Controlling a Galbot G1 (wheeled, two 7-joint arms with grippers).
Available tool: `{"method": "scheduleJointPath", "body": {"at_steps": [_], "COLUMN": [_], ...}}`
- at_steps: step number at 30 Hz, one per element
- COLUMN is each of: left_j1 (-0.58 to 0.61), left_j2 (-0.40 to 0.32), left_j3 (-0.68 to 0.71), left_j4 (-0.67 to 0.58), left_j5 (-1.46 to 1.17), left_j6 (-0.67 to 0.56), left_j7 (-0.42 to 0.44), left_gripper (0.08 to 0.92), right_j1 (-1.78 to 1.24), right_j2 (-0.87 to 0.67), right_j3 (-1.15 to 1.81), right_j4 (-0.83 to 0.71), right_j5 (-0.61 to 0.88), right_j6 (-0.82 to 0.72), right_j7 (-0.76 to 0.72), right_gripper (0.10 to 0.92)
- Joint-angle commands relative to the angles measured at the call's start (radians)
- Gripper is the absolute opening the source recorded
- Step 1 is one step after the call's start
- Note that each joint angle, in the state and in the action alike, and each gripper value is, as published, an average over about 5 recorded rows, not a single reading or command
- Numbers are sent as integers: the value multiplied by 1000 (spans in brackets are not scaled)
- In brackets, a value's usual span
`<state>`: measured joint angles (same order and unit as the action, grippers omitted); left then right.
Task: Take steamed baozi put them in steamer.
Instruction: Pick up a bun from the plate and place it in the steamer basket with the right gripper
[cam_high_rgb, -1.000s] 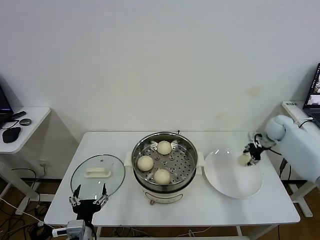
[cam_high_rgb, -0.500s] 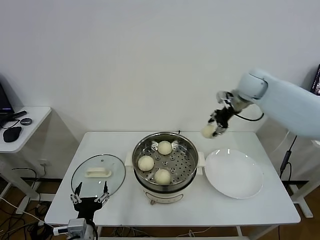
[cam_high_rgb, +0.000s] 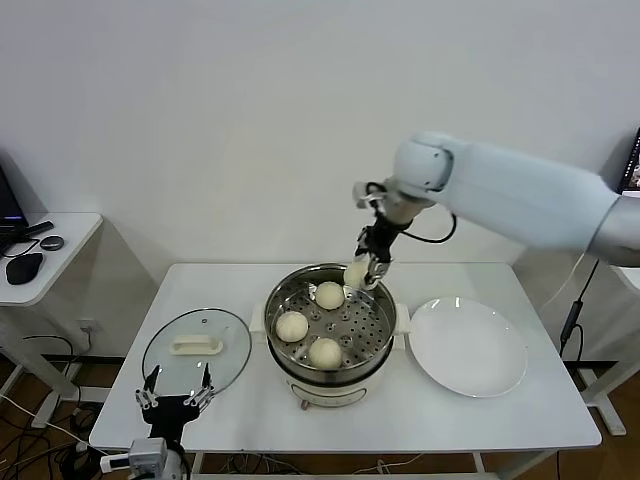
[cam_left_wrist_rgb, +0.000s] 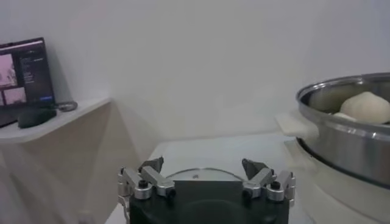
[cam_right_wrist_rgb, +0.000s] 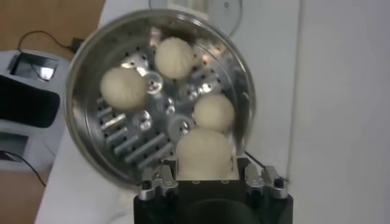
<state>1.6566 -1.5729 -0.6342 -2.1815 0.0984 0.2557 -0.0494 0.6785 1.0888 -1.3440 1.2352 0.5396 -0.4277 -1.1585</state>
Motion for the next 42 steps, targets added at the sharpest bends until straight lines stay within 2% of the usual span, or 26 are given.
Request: {"method": "scheduleJointPath", "body": {"at_steps": [1, 15, 32, 35, 42], "left_j1": [-7, -14, -18, -18, -17], "left_j2": [5, -4, -19, -22, -25], "left_j3": [-6, 0, 10, 9, 13], "left_j4": [2, 2, 5, 5, 9], "left_j5": [-6, -6, -5, -5, -3], "left_j6": [2, 2, 1, 1, 0], "left_j7": [0, 1, 1, 1, 1], "left_gripper": [823, 823, 823, 823, 823], "right_j1": [-39, -99, -153, -146, -113], "right_j2": [81, 51, 52, 43, -36], "right_j3": [-90, -73, -33, -33, -11], "right_j4": [17, 5, -7, 3, 58], "right_j5": [46, -72, -84, -81, -78], "right_j6": [-75, -74, -78, -81, -84], "right_j7": [40, 58, 112, 116, 117], "right_gripper": [568, 568, 584, 612, 790]}}
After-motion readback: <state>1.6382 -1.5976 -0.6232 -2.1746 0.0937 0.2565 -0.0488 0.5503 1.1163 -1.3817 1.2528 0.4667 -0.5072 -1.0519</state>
